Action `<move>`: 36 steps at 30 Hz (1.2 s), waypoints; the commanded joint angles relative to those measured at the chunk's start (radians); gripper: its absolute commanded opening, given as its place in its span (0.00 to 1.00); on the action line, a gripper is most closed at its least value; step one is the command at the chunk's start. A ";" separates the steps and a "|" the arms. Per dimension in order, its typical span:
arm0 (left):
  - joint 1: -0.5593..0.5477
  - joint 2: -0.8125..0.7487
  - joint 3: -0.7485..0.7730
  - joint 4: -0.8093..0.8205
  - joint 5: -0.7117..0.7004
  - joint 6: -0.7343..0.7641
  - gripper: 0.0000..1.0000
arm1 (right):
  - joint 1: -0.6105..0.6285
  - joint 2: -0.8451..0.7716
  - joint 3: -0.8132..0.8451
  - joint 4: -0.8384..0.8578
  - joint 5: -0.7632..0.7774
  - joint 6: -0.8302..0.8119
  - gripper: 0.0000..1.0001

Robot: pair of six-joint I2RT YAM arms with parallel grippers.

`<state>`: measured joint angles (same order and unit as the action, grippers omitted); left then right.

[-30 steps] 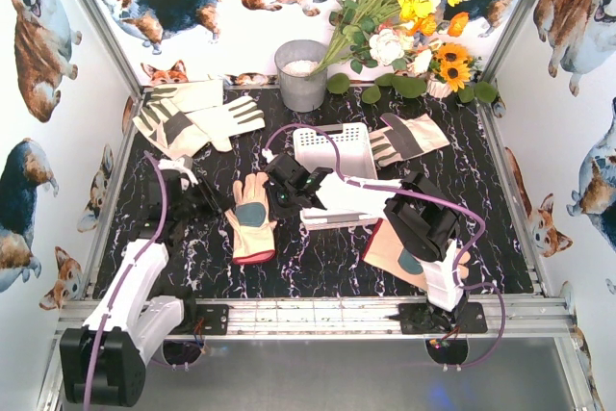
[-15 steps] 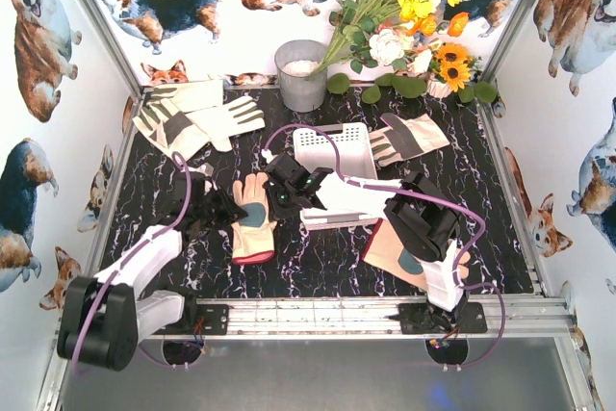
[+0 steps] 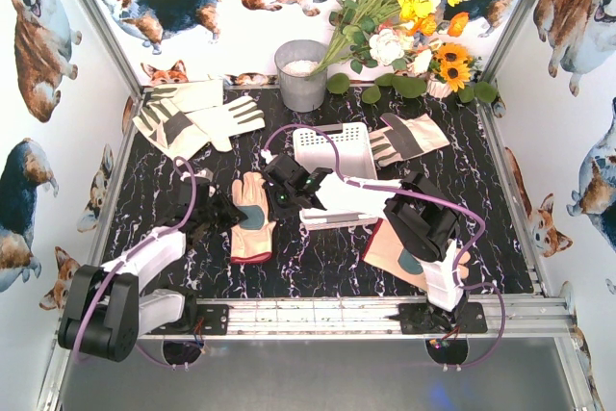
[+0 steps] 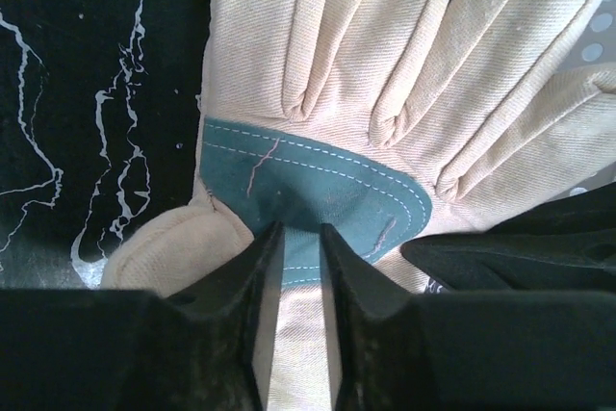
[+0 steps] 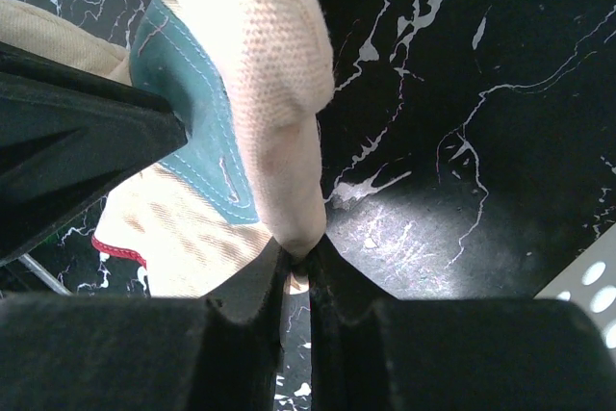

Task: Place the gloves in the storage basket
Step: Place the glove at the center of the board.

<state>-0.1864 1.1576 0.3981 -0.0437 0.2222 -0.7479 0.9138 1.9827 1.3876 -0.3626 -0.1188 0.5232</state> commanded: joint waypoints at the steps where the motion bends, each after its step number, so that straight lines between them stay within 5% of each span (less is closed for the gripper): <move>1: 0.012 -0.019 -0.048 -0.145 -0.166 0.039 0.22 | -0.051 0.017 0.019 -0.035 0.085 -0.041 0.00; 6: 0.014 -0.053 -0.048 -0.162 -0.187 0.057 0.35 | -0.053 0.025 0.019 -0.025 0.050 -0.052 0.00; 11: 0.015 -0.038 -0.027 -0.194 -0.224 0.077 0.37 | -0.053 0.022 0.019 -0.016 0.030 -0.062 0.00; 20: 0.017 -0.079 -0.039 -0.273 -0.356 0.067 0.20 | -0.054 0.022 0.031 -0.030 0.044 -0.078 0.00; 31: 0.018 0.015 -0.049 -0.187 -0.279 0.055 0.15 | -0.053 0.020 0.082 -0.064 0.034 -0.086 0.00; 36: 0.018 0.042 -0.066 -0.114 -0.206 -0.001 0.15 | -0.048 -0.049 0.122 -0.103 -0.033 -0.071 0.27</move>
<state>-0.1921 1.1473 0.3943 -0.0460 0.0830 -0.7528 0.8978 2.0102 1.4555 -0.3801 -0.1589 0.4706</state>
